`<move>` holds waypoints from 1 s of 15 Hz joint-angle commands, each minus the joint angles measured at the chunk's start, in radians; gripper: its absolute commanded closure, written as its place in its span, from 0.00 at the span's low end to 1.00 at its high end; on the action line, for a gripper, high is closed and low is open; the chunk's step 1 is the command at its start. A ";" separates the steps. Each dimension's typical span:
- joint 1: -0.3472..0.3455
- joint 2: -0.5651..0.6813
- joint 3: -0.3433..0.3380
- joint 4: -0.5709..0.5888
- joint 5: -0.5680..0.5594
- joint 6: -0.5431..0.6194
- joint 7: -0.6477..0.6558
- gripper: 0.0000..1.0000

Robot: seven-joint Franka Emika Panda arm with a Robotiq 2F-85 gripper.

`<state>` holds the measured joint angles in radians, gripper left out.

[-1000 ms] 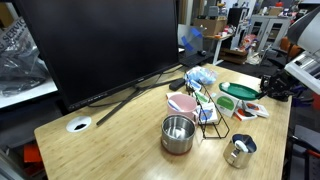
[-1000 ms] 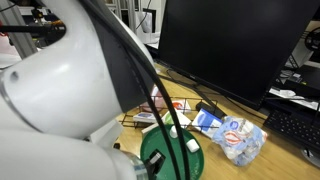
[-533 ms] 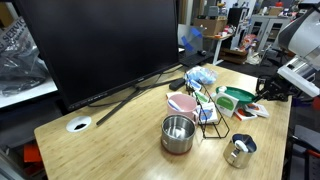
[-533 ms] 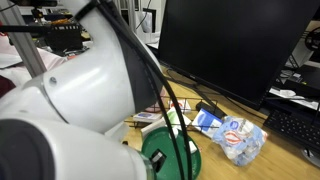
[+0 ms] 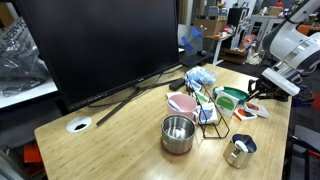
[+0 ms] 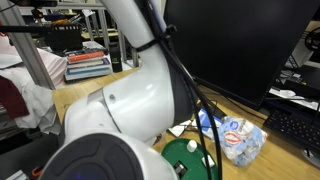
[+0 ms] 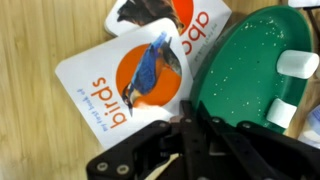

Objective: Move the green plate to the right of the black book rack

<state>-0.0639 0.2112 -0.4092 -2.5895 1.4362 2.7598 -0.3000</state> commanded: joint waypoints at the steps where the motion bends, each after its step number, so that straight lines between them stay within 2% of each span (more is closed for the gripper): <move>1: -0.003 0.076 0.009 0.072 0.073 0.018 -0.006 0.83; 2: -0.002 0.088 0.009 0.086 0.084 0.019 -0.008 0.69; 4: -0.002 0.103 0.008 0.106 0.106 0.016 -0.014 0.60; 5: -0.003 0.106 0.008 0.113 0.117 0.009 -0.018 0.45; 6: -0.004 0.103 0.009 0.115 0.130 0.001 -0.023 0.37; 11: 0.021 -0.002 0.009 0.070 0.178 0.020 -0.097 0.03; 15: 0.074 -0.200 0.012 0.001 0.256 0.095 -0.291 0.00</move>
<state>-0.0131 0.1643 -0.4037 -2.5153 1.6326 2.8046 -0.4592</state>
